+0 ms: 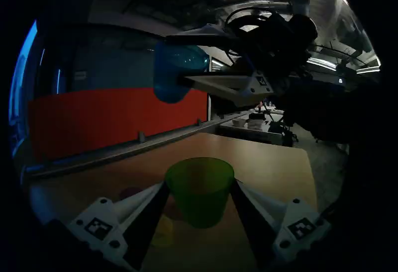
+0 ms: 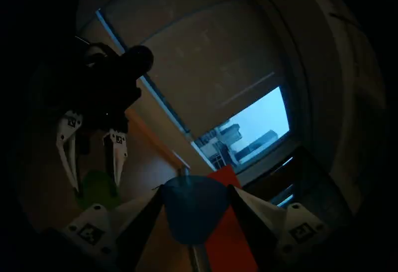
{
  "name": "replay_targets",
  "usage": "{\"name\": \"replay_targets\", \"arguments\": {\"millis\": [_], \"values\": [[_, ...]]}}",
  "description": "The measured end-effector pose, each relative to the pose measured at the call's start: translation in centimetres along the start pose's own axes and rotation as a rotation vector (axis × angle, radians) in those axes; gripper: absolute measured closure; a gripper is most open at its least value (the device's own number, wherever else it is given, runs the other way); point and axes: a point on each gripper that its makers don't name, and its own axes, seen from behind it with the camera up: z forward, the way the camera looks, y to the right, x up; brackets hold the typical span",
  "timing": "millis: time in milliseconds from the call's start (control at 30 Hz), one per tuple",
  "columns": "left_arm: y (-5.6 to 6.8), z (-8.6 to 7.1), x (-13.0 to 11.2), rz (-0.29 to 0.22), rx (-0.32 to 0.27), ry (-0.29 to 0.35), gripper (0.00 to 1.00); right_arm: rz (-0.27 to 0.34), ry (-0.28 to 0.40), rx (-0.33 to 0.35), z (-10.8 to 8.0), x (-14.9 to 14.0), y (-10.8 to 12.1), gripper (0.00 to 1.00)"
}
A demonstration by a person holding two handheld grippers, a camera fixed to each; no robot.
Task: Pour water
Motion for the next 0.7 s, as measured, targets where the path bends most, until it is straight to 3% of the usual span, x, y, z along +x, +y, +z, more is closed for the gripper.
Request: {"name": "replay_targets", "arguments": {"millis": [700], "values": [[0.20,0.18,0.20,0.015,-0.004,0.002,0.14,-0.096,-0.009,0.009,0.02,0.62,-0.11,0.06]]}}
